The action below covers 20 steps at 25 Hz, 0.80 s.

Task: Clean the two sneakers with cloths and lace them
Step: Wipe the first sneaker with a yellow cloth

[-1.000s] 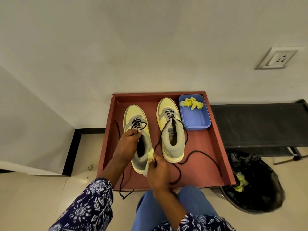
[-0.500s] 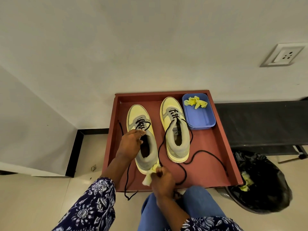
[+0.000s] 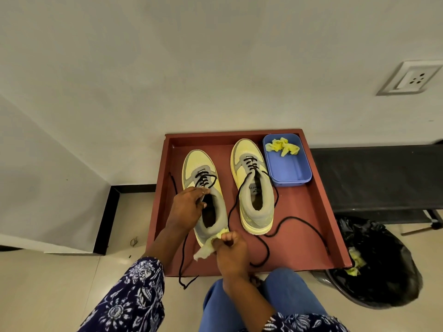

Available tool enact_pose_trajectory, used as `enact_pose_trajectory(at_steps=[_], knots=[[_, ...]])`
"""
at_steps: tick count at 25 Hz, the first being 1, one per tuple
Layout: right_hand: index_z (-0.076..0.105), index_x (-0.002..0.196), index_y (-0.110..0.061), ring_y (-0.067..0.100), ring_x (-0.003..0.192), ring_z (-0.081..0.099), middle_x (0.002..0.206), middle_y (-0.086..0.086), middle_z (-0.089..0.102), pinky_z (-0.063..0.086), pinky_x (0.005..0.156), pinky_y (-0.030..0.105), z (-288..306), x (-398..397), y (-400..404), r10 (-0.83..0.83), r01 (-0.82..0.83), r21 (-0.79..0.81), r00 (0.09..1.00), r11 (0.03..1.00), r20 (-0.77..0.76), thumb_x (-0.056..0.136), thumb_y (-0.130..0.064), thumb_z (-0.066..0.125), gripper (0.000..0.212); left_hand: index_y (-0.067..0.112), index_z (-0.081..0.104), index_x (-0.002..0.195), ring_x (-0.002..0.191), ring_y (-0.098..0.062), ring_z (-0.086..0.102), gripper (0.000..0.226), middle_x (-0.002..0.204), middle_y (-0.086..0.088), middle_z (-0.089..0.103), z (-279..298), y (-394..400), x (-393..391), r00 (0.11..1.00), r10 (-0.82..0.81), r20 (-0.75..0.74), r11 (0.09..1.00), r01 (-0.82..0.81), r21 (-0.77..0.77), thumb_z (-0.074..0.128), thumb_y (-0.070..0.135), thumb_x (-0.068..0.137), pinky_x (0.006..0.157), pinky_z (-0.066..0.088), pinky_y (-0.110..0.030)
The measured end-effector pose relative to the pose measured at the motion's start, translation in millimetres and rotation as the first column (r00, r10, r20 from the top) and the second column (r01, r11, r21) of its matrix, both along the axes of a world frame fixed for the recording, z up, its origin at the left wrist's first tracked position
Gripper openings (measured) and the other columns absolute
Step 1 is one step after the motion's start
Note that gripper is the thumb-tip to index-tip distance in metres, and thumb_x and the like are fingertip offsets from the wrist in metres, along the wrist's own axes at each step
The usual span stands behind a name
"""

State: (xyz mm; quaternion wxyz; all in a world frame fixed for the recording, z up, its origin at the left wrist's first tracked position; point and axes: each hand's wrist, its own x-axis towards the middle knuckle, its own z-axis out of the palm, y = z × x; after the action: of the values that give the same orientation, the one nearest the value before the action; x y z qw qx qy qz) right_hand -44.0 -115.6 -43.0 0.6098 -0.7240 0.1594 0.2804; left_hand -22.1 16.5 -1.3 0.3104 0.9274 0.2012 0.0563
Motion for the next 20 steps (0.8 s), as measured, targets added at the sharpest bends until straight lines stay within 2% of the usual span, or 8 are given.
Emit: enact_pose_trajectory(at_steps=[4, 7, 10, 12, 15, 17, 19, 20], knots=[[0.057, 0.067, -0.015, 0.023, 0.069, 0.061, 0.075, 0.009, 0.065, 0.057, 0.074, 0.045, -11.3, 2.6, -5.9, -0.001, -0.004, -0.093, 0.999, 0.996, -0.054, 0.076, -0.004, 0.064, 0.015, 0.006, 0.064, 0.115, 0.111, -0.022, 0.059, 0.036, 0.118, -0.01, 0.064, 1.0, 0.1, -0.4, 1.0, -0.004, 0.006, 1.0, 0.004, -0.007, 0.063, -0.004, 0.081, 0.094, 0.036, -0.015], [0.057, 0.072, -0.011, 0.023, 0.069, 0.062, 0.079, 0.012, 0.066, 0.058, 0.067, 0.04, -10.5, 4.7, -7.9, -0.016, 0.015, -0.018, 0.997, 1.0, -0.07, 0.078, -0.002, 0.063, 0.012, 0.006, 0.064, 0.115, 0.11, -0.023, 0.059, 0.036, 0.117, -0.011, 0.064, 1.5, -0.6, -0.2, 1.0, 0.002, 0.011, 1.0, -0.002, -0.01, 0.064, -0.004, 0.08, 0.094, 0.037, -0.016], [0.057, 0.072, -0.012, 0.017, 0.068, 0.059, 0.073, 0.005, 0.064, 0.056, 0.066, 0.034, 0.9, 0.6, -2.2, -0.032, 0.03, 0.076, 0.999, 0.997, 0.028, 0.078, -0.001, 0.064, 0.013, 0.007, 0.064, 0.115, 0.111, -0.022, 0.059, 0.036, 0.118, -0.01, 0.064, -0.7, -1.8, 0.0, 1.0, 0.021, 0.004, 0.999, -0.021, -0.025, 0.065, -0.002, 0.08, 0.093, 0.037, -0.017], [0.055, 0.067, -0.016, 0.014, 0.065, 0.056, 0.068, -0.001, 0.061, 0.055, 0.069, 0.035, 2.7, -3.2, 0.5, 0.006, -0.008, 0.013, 0.994, 1.0, 0.112, 0.077, -0.002, 0.064, 0.019, 0.008, 0.064, 0.116, 0.111, -0.021, 0.059, 0.036, 0.119, -0.009, 0.063, -2.5, -2.2, -0.1, 1.0, 0.022, 0.002, 1.0, -0.022, -0.019, 0.065, -0.001, 0.081, 0.093, 0.037, -0.016], [0.05, 0.059, -0.019, 0.01, 0.06, 0.051, 0.064, -0.002, 0.058, 0.046, 0.06, 0.019, 0.0, -4.3, -5.0, 0.163, -0.143, -0.124, 0.973, 0.982, 0.164, 0.076, -0.001, 0.063, 0.028, 0.008, 0.064, 0.116, 0.112, -0.021, 0.059, 0.037, 0.118, -0.009, 0.064, -3.6, -2.1, -0.5, 1.0, 0.017, 0.012, 1.0, -0.017, -0.004, 0.065, 0.0, 0.081, 0.095, 0.036, -0.017], [0.051, 0.06, -0.02, 0.015, 0.066, 0.056, 0.07, 0.002, 0.062, 0.047, 0.063, 0.023, -3.9, -1.8, -14.0, 0.294, -0.255, -0.258, 0.947, 0.932, 0.127, 0.077, -0.004, 0.062, 0.025, 0.008, 0.064, 0.116, 0.111, -0.021, 0.059, 0.036, 0.118, -0.009, 0.064, -3.3, -2.5, -1.2, 0.999, 0.027, 0.02, 1.0, -0.027, 0.001, 0.065, 0.0, 0.081, 0.094, 0.036, -0.016], [0.054, 0.064, -0.017, 0.019, 0.072, 0.059, 0.071, 0.002, 0.062, 0.048, 0.066, 0.028, -4.1, 3.0, -23.6, 0.265, -0.23, -0.285, 0.96, 0.931, 0.09, 0.078, -0.006, 0.062, 0.02, 0.009, 0.064, 0.116, 0.11, -0.021, 0.059, 0.036, 0.118, -0.009, 0.064, -2.5, -4.2, -1.5, 0.999, 0.033, 0.021, 0.999, -0.033, 0.001, 0.065, 0.0, 0.081, 0.093, 0.036, -0.015], [0.053, 0.064, -0.018, 0.019, 0.071, 0.058, 0.068, 0.0, 0.06, 0.047, 0.066, 0.03, -3.7, 5.6, -25.9, 0.211, -0.181, -0.235, 0.971, 0.955, 0.111, 0.077, -0.004, 0.063, 0.022, 0.009, 0.064, 0.116, 0.11, -0.021, 0.059, 0.036, 0.118, -0.009, 0.065, -3.0, -4.1, -0.9, 0.999, 0.031, 0.021, 0.999, -0.032, 0.01, 0.065, 0.001, 0.081, 0.093, 0.035, -0.014]])
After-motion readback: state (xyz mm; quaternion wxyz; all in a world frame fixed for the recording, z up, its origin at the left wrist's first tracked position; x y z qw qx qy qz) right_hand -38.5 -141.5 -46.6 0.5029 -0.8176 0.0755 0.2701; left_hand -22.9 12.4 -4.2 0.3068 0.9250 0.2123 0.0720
